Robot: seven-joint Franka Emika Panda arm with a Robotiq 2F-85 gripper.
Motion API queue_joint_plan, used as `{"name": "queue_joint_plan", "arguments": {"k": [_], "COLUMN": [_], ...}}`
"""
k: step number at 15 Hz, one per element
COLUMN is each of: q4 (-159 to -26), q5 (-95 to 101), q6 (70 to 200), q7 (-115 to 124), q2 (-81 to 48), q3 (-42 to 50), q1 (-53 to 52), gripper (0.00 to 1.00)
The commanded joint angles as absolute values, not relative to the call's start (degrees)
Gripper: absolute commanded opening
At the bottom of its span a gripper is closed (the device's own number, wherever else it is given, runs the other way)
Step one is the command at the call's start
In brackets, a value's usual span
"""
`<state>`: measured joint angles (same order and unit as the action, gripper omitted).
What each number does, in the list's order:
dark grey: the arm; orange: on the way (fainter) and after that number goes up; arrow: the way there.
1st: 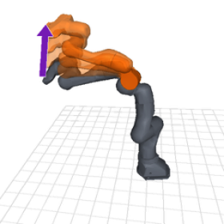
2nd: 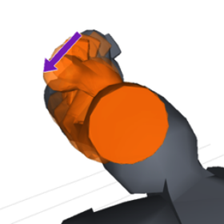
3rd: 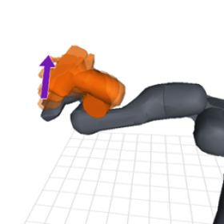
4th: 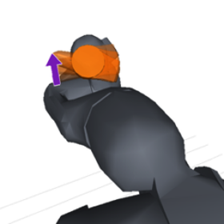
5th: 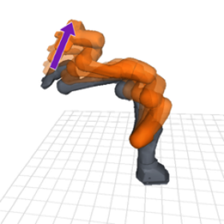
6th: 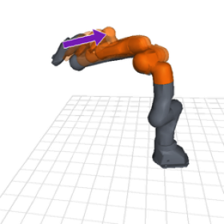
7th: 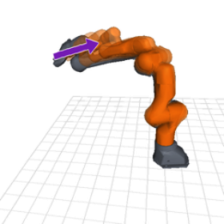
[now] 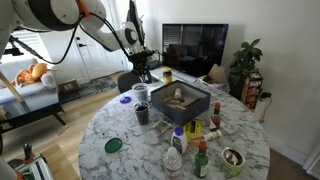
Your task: Use the measuring cup to place contents from the clear cup on the right and into the clear cup on the left
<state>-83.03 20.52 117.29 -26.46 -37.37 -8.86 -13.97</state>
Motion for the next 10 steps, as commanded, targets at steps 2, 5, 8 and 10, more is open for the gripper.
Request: {"name": "queue_joint_plan", "arguments": {"k": [2, 5, 8, 10], "q4": [-94.2, -98.7, -102.4, -104.3], "q5": [23.9, 26.3, 30.4, 34.3], "q6": [123.9, 128.1, 132.7, 135.9], "q7": [-29.8, -30.5, -28.9, -26.9], "q2": [-30.8, -28.4, -26.8, -26.0], "q3": [-9.2, -9.0, -8.1, -7.1], "q1": [-13.3, -13.4, -14.2, -14.9], "gripper": [0.01, 0.01, 0.01, 0.01]}}
